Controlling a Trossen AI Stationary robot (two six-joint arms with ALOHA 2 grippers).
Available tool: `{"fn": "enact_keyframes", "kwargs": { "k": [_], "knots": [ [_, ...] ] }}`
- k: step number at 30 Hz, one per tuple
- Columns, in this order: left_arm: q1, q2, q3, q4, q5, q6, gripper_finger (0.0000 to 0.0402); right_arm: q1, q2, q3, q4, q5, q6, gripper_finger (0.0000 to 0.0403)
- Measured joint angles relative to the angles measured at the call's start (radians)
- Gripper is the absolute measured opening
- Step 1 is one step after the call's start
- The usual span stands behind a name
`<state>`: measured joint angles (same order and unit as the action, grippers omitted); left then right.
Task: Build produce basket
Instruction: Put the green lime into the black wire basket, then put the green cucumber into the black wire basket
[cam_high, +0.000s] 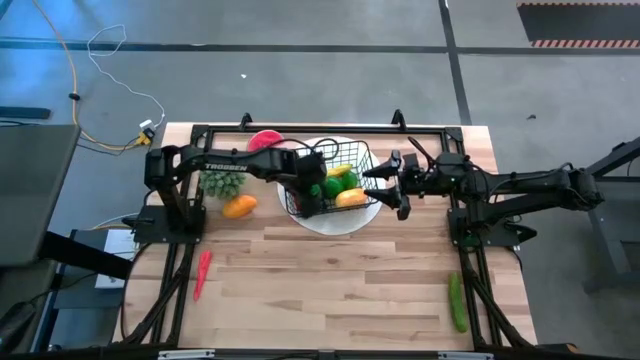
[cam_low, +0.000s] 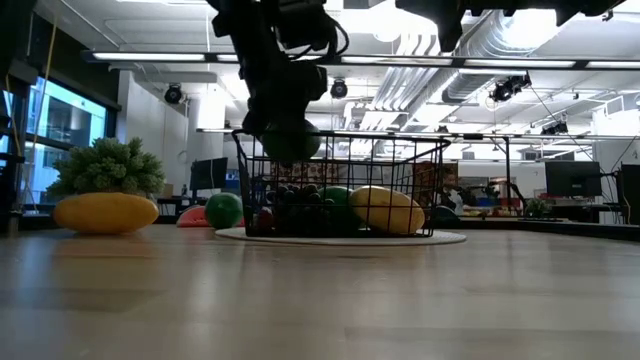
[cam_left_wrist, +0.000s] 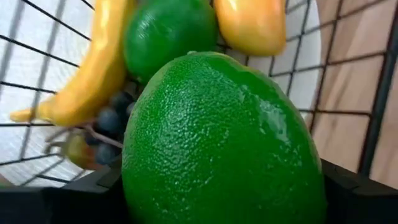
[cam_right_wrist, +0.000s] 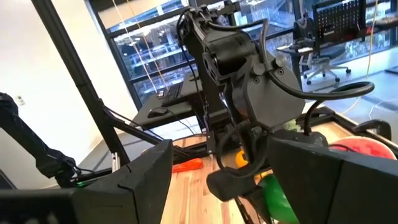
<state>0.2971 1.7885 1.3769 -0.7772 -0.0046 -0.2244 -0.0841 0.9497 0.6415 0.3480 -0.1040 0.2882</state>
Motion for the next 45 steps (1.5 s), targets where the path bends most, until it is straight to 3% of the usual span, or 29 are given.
{"fn": "enact_keyframes", "kwargs": {
  "k": [7, 29, 45],
  "knots": [
    [-0.004, 0.000, 0.000, 0.022, 0.015, 0.104, 0.0298, 0.000, 0.000, 0.000, -0.014, 0.000, 0.000, 0.0245],
    [-0.004, 0.000, -0.002, -0.039, -0.038, 0.097, 0.0304, 0.000, 0.000, 0.000, -0.014, 0.026, 0.018, 0.0245],
    [-0.004, -0.001, -0.003, -0.040, -0.035, 0.097, 0.0349, 0.000, 0.000, 0.000, -0.014, 0.026, 0.026, 0.0245]
  ]
}}
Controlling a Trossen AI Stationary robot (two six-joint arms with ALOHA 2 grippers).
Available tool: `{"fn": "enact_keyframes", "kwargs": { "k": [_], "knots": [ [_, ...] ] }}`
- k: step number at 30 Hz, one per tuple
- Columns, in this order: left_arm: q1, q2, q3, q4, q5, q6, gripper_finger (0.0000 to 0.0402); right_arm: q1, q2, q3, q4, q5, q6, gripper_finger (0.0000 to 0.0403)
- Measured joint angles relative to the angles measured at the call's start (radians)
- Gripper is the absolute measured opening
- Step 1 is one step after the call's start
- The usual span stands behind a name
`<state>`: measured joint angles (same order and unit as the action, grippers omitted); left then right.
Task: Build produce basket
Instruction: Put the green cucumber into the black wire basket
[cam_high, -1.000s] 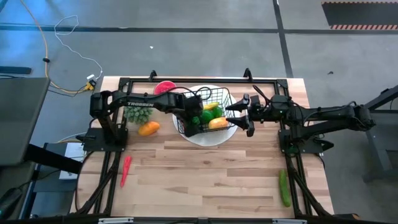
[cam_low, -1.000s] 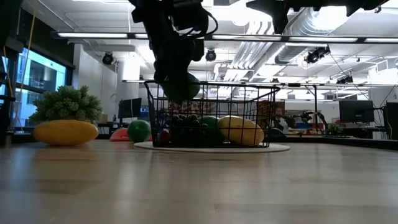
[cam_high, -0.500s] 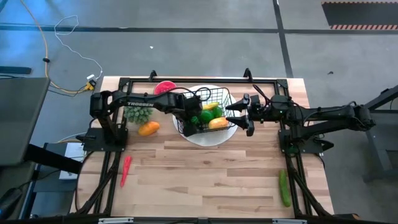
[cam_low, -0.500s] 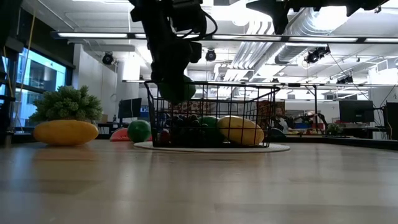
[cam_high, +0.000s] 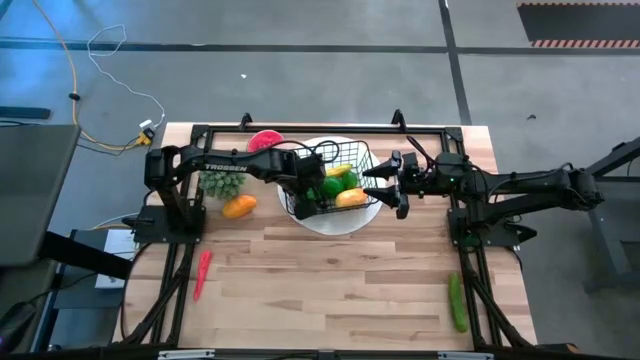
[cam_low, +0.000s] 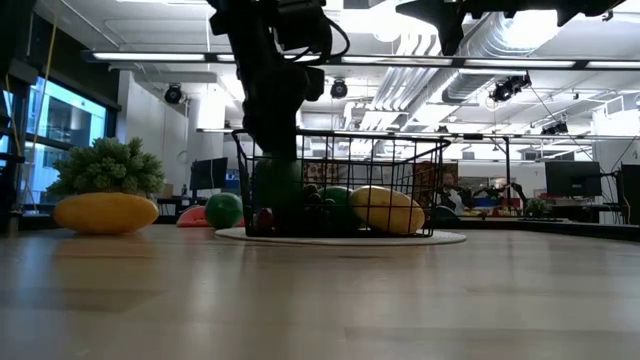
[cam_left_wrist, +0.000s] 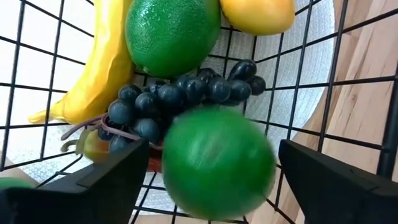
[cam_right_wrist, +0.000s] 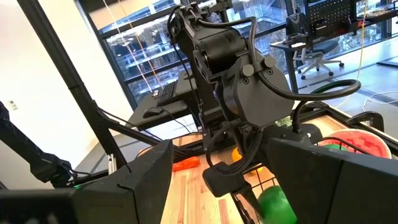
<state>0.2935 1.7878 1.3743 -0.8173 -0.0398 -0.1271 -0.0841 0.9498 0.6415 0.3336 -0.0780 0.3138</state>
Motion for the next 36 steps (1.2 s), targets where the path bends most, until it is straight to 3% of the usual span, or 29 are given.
{"fn": "enact_keyframes", "kwargs": {
  "k": [9, 14, 20, 24, 29, 36],
  "knots": [
    [0.001, 0.000, 0.003, 0.008, 0.002, 0.000, 0.0384, 0.000, 0.000, 0.000, 0.000, 0.000, 0.000, 0.0245],
    [0.001, -0.003, 0.083, 0.007, 0.024, 0.013, 0.0387, 0.000, 0.000, 0.000, 0.000, 0.000, -0.007, 0.0245],
    [0.001, -0.027, 0.226, 0.008, 0.152, 0.027, 0.0386, 0.000, 0.000, 0.000, 0.000, 0.000, -0.009, 0.0245],
    [-0.012, -0.105, 0.237, 0.082, 0.226, 0.021, 0.0386, 0.000, 0.000, 0.000, 0.000, 0.001, -0.026, 0.0245],
    [-0.062, -0.265, 0.090, 0.315, 0.162, -0.010, 0.0386, 0.000, 0.000, 0.000, 0.000, 0.001, -0.026, 0.0245],
    [-0.160, -0.527, -0.352, 0.869, 0.076, -0.098, 0.0385, 0.000, 0.000, 0.000, 0.000, 0.001, -0.046, 0.0245]
  ]
}}
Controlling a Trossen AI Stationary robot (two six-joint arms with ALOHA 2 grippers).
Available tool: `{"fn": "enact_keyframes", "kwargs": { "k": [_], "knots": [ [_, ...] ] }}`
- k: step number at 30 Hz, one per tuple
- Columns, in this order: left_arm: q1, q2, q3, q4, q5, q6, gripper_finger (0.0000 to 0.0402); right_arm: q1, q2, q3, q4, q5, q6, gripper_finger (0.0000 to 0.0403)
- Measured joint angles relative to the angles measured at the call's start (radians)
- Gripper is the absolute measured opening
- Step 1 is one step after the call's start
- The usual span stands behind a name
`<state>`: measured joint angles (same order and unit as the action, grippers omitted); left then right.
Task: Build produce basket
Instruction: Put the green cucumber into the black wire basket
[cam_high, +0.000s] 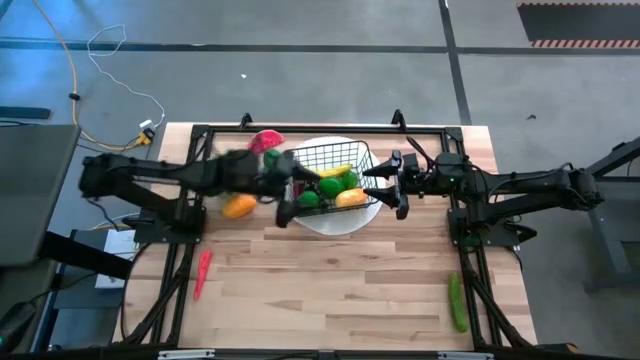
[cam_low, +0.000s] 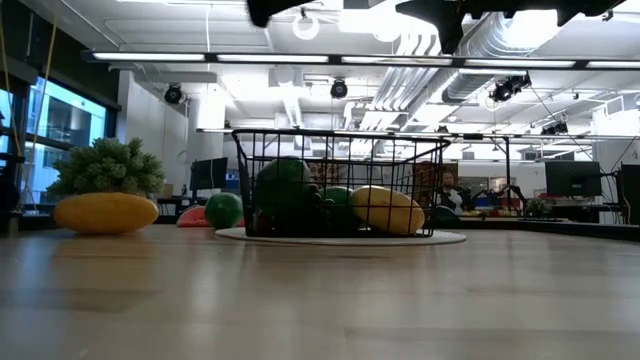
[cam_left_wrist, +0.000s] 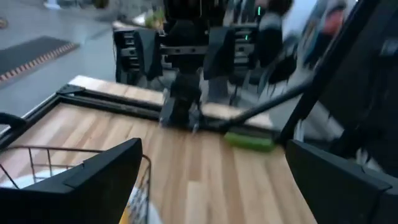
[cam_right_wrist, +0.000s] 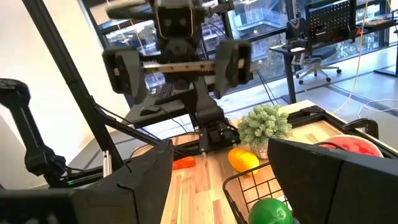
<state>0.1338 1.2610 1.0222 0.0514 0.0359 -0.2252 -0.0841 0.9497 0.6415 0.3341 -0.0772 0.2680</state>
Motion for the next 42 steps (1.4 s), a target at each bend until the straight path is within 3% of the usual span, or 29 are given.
{"fn": "enact_keyframes", "kwargs": {
  "k": [5, 11, 18, 29, 36, 39, 42],
  "knots": [
    [-0.043, -0.135, -0.250, 0.233, -0.103, -0.105, 0.0386, 0.000, 0.000, 0.000, 0.007, 0.000, -0.008, 0.0245],
    [-0.046, -0.197, -0.370, 0.223, -0.130, -0.057, 0.0386, 0.000, 0.000, 0.000, 0.026, 0.013, -0.042, 0.0245],
    [-0.043, -0.184, -0.382, 0.240, -0.131, -0.100, 0.0385, 0.000, 0.000, 0.000, 0.037, 0.016, -0.052, 0.0245],
    [-0.040, -0.185, -0.382, 0.361, -0.172, 0.018, 0.0384, 0.000, 0.000, 0.000, 0.037, 0.015, -0.055, 0.0245],
    [-0.040, -0.185, -0.382, 0.372, -0.179, 0.013, 0.0383, 0.000, 0.000, 0.000, 0.037, 0.014, -0.039, 0.0245],
    [-0.040, -0.185, -0.382, 0.372, -0.179, -0.005, 0.0383, 0.000, 0.000, 0.000, 0.037, 0.014, 0.015, 0.0245],
    [-0.040, -0.185, -0.382, 0.372, -0.179, -0.007, 0.0383, 0.000, 0.000, 0.000, 0.034, 0.013, 0.169, 0.0245]
  ]
}}
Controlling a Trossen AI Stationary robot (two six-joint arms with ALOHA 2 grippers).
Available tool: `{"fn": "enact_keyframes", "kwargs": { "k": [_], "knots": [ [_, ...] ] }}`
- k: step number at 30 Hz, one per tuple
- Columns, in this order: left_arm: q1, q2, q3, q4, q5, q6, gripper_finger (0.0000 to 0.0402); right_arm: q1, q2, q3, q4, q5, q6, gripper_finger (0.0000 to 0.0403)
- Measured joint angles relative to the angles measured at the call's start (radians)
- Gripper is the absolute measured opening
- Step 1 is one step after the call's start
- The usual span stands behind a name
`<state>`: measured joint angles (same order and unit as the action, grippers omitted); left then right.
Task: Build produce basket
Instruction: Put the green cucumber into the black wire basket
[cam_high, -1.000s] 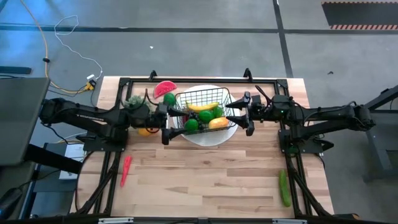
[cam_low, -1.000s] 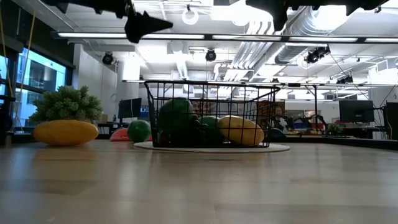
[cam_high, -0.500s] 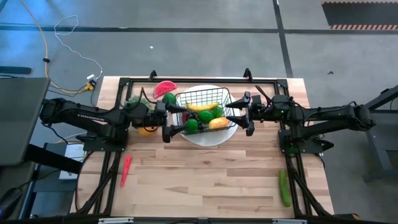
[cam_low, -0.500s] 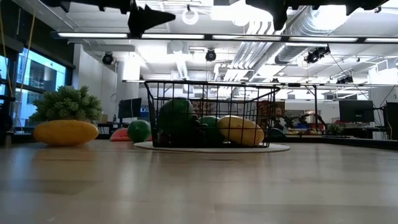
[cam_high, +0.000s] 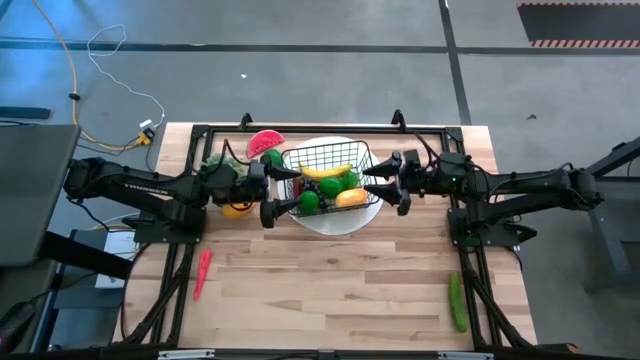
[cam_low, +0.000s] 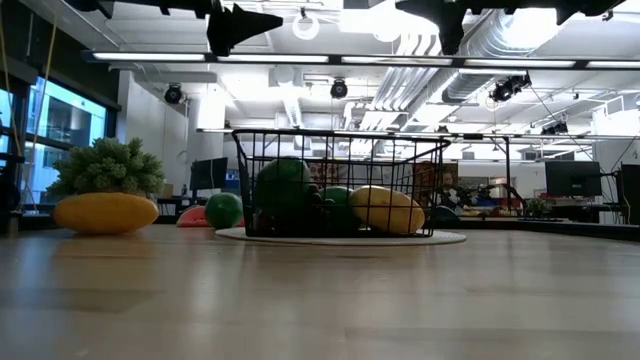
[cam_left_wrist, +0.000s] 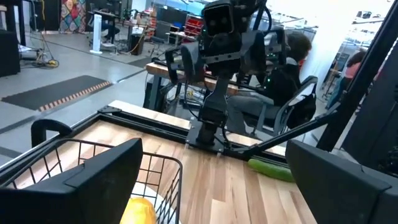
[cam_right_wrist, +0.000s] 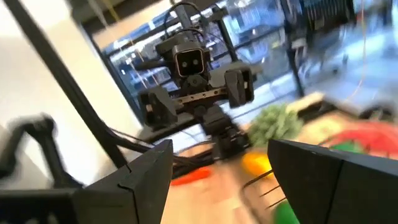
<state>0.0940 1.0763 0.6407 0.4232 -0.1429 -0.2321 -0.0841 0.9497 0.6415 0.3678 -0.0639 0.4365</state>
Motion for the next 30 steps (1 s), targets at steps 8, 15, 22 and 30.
{"fn": "enact_keyframes", "kwargs": {
  "k": [8, 15, 22, 30],
  "knots": [
    [0.000, 0.000, 0.000, -0.002, -0.018, 0.000, 0.0383, 0.067, 0.027, 0.148, -0.800, -0.102, 0.419, 0.0245],
    [0.000, 0.000, 0.000, -0.013, -0.029, 0.000, 0.0383, 0.259, 0.090, 0.161, -1.292, -0.176, 0.738, 0.0245],
    [0.010, 0.000, 0.000, -0.032, -0.033, 0.000, 0.0383, 0.471, 0.174, 0.145, -1.424, -0.234, 1.021, 0.0245],
    [0.031, 0.000, 0.000, -0.037, -0.033, 0.000, 0.0383, 0.663, 0.224, -0.014, -1.327, -0.469, 1.306, 0.0245]
  ]
}}
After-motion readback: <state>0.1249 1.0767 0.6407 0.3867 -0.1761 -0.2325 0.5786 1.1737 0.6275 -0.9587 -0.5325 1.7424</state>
